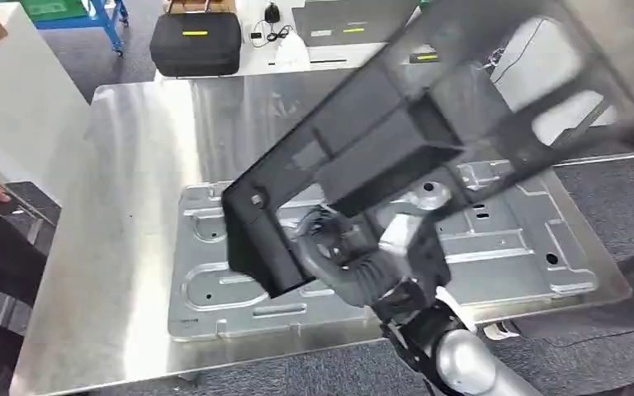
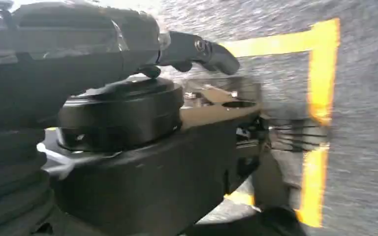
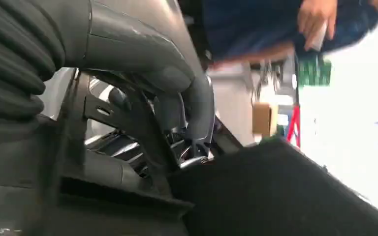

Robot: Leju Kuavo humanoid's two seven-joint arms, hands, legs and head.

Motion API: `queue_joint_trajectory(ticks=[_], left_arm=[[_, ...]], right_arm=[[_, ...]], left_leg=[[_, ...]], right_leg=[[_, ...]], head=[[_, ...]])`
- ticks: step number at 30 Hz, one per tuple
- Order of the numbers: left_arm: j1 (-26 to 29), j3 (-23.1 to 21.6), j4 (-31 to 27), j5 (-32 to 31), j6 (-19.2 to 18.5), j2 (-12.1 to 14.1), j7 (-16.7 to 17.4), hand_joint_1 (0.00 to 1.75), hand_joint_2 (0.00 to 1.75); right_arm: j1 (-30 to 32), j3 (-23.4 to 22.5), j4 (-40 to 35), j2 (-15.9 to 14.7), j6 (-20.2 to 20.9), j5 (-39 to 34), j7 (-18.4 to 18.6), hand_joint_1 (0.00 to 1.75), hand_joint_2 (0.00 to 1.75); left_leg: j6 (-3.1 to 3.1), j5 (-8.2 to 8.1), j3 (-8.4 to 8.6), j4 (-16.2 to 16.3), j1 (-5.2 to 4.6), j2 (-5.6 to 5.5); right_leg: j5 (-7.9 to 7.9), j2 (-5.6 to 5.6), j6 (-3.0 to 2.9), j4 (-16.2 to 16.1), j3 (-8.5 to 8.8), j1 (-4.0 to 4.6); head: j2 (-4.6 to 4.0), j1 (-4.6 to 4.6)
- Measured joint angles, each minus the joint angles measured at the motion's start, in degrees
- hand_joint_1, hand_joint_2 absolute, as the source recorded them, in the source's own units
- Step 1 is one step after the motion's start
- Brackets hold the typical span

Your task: Take the parts from the cabinet and place them on the table.

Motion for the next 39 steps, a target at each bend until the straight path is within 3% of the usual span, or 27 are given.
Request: queue_joint_trajectory(ticks=[1,3,4,5,6,7,8,9,10,11,12,13,14,20,21,24,26,27,29,30,35,39], left_arm=[[0.0,-0.2,0.0,0.0,0.0,0.0,0.0,0.0,1.75],[0.3,-0.3,0.0,0.0,0.0,0.2,0.3,0.0,1.75],[0.5,-0.3,0.1,0.0,0.0,0.3,0.3,0.0,1.75],[0.6,-0.3,0.1,0.0,-0.1,0.3,0.3,0.0,1.75],[0.6,-0.4,0.1,0.0,0.0,0.4,0.3,0.0,1.75],[0.6,-0.4,0.1,0.0,0.0,0.4,0.3,0.0,1.75],[0.7,-0.5,0.1,0.0,-0.1,0.5,0.3,0.0,1.75],[0.7,-0.7,0.1,0.0,-0.1,0.5,0.2,0.0,1.75],[0.8,-0.7,0.1,0.0,-0.1,0.6,0.2,0.0,1.75],[0.8,-0.7,0.1,0.0,-0.2,0.6,0.2,0.0,1.75],[1.0,-0.7,0.1,0.0,-0.2,0.6,0.3,0.0,1.75],[1.0,-0.7,0.1,0.0,-0.2,0.7,0.2,0.0,1.75],[0.9,-0.7,0.1,-0.1,-0.2,0.6,0.2,0.0,1.75],[0.6,-2.0,0.1,-3.5,3.2,0.2,-1.4,0.0,1.75],[0.6,-2.2,0.1,-3.8,3.6,0.2,-1.7,0.0,1.75],[0.4,-2.9,0.1,-3.9,3.6,0.2,-2.1,0.0,1.75],[0.4,-3.1,0.1,-3.7,3.6,0.2,-2.4,0.0,1.75],[0.4,-3.1,0.1,-3.5,3.6,0.2,-2.7,0.0,1.75],[0.4,-3.1,0.1,-3.2,3.6,0.2,-3.1,0.0,1.75],[0.4,-3.1,0.1,-3.0,3.6,0.2,-3.3,0.0,1.75],[0.4,-3.1,0.1,-2.1,3.1,0.3,-3.9,0.0,1.75],[0.4,-3.1,0.1,-1.3,1.3,0.3,-6.0,0.0,1.75]], right_arm=[[-0.5,0.8,1.1,0.2,0.3,-0.3,0.7,1.75,1.75],[-1.6,2.2,3.1,0.3,0.6,-0.4,1.1,1.75,1.75],[-2.1,2.8,3.9,0.5,0.6,-0.5,1.3,1.75,1.75],[-2.5,3.4,4.6,0.6,0.7,-0.8,1.3,1.75,1.75],[-3.0,4.1,5.5,0.8,0.7,-0.8,1.3,1.75,1.75],[-3.3,4.7,6.2,1.0,0.7,-0.8,1.3,1.75,1.75],[-3.6,5.1,6.9,1.1,0.7,-0.8,1.3,1.75,1.75],[-3.6,5.5,7.5,1.1,0.7,-0.8,1.3,1.75,1.75],[-4.0,5.6,7.9,1.2,0.7,-0.9,1.5,1.75,1.75],[-4.0,6.0,8.3,1.2,0.7,-0.9,1.5,1.75,1.75],[-4.2,6.2,8.5,1.2,0.7,-0.9,1.5,1.75,1.75],[-4.4,6.4,8.7,1.1,0.7,-1.0,1.5,1.75,1.75],[-4.5,6.6,9.0,1.1,0.8,-1.5,1.8,1.75,1.75],[-6.2,8.8,13.3,1.4,2.7,-7.1,6.8,1.75,1.75],[-6.2,9.4,14.3,1.5,3.0,-7.5,7.0,1.75,1.75],[-6.0,11.2,17.5,2.3,3.1,-8.6,6.3,1.75,1.75],[-5.8,11.9,18.9,2.7,2.1,-9.1,5.3,1.75,1.75],[-5.8,12.2,19.6,2.8,1.4,-9.3,4.8,1.75,1.75],[-5.8,12.5,20.6,2.9,-0.5,-9.6,4.4,1.75,1.75],[-5.8,12.6,21.1,2.9,-2.0,-9.6,4.4,1.75,1.75],[-7.2,12.1,23.5,2.8,-14.9,-0.8,8.2,1.75,1.75],[-8.5,9.1,24.7,1.6,-20.5,-5.4,8.6,1.75,1.75]], left_leg=[[-0.3,-2.05,-2.75,2.6,0.33,-0.02],[-1.04,-7.15,-7.1,4.1,0.97,0.09],[-1.42,-7.78,-8.42,3.5,1.33,0.21],[-1.94,-6.53,-9.08,1.3,1.79,0.35],[-2.55,-3.16,-8.99,-2.2,2.22,0.48],[-3.3,1.55,-8.76,-6.2,2.67,0.68],[-3.99,7.39,-8.9,-9.7,3.24,0.9],[-3.18,6.54,-9.95,-10.5,3.34,1.01],[-1.65,7.0,-9.94,-9.5,3.06,1.25],[-0.92,7.0,-10.05,-9.2,2.84,1.08],[-0.81,7.31,-10.05,-9.6,3.08,1.18],[-0.79,7.3,-9.99,-9.6,3.09,1.08],[-0.71,7.24,-9.93,-9.6,3.06,1.0],[0.53,6.42,-9.56,-9.6,2.69,0.85],[0.56,6.4,-9.52,-9.6,2.63,0.85],[0.75,6.29,-9.39,-9.6,2.44,0.94],[0.76,6.28,-9.27,-9.6,2.38,0.95],[0.79,6.27,-9.19,-9.6,2.29,0.95],[0.84,6.23,-9.08,-9.6,2.17,0.95],[0.85,6.24,-9.04,-9.6,2.14,0.96],[0.83,6.4,-8.71,-9.7,2.21,1.0],[0.76,6.45,-8.53,-9.7,2.28,0.86]], right_leg=[[-0.5,-0.26,0.22,-0.4,0.93,-0.26],[-1.93,-0.61,0.87,-0.5,2.73,-0.94],[-2.67,-0.62,1.29,-0.4,3.57,-1.3],[-3.49,-0.62,1.68,-0.4,4.65,-1.68],[-4.34,-0.62,2.16,-0.2,5.64,-2.05],[-5.18,-0.62,2.76,0.2,6.34,-2.42],[-6.13,-0.6,3.42,0.7,6.25,-2.47],[-7.08,-0.4,3.88,2.5,6.32,-2.62],[-7.45,-0.24,4.34,2.1,5.74,-2.47],[-7.84,-0.35,4.75,1.9,5.68,-2.55],[-8.34,-0.48,4.62,2.2,6.17,-2.65],[-7.74,-0.47,3.44,1.9,6.13,-2.58],[-7.66,-0.42,2.94,1.9,6.35,-2.57],[-7.64,-0.58,2.53,0.6,7.28,-2.61],[-7.86,-0.61,2.26,0.3,7.46,-2.63],[-7.96,-0.73,2.22,0.2,7.59,-2.69],[-7.98,-0.74,2.92,0.1,7.7,-2.79],[-7.98,-0.75,3.79,-0.1,7.78,-2.93],[-8.07,-0.8,6.29,-0.3,8.01,-3.23],[-8.05,-0.83,6.72,-0.3,8.03,-3.29],[-8.05,-0.84,6.72,-0.2,8.11,-3.21],[-8.05,-0.84,6.72,-0.1,8.21,-3.18]], head=[[0.0,-0.15],[0.0,-0.26],[0.0,-0.37],[0.0,-0.46],[0.0,-0.46],[0.0,-0.59],[0.0,-0.96],[0.0,-1.84],[0.0,-2.01],[0.0,-1.51],[0.0,-1.38],[0.0,-1.18],[0.0,-0.88],[0.0,1.03],[0.0,1.36],[0.0,1.49],[0.0,1.55],[0.0,1.64],[0.0,1.51],[0.0,1.46],[0.0,1.25],[0.0,1.2]])
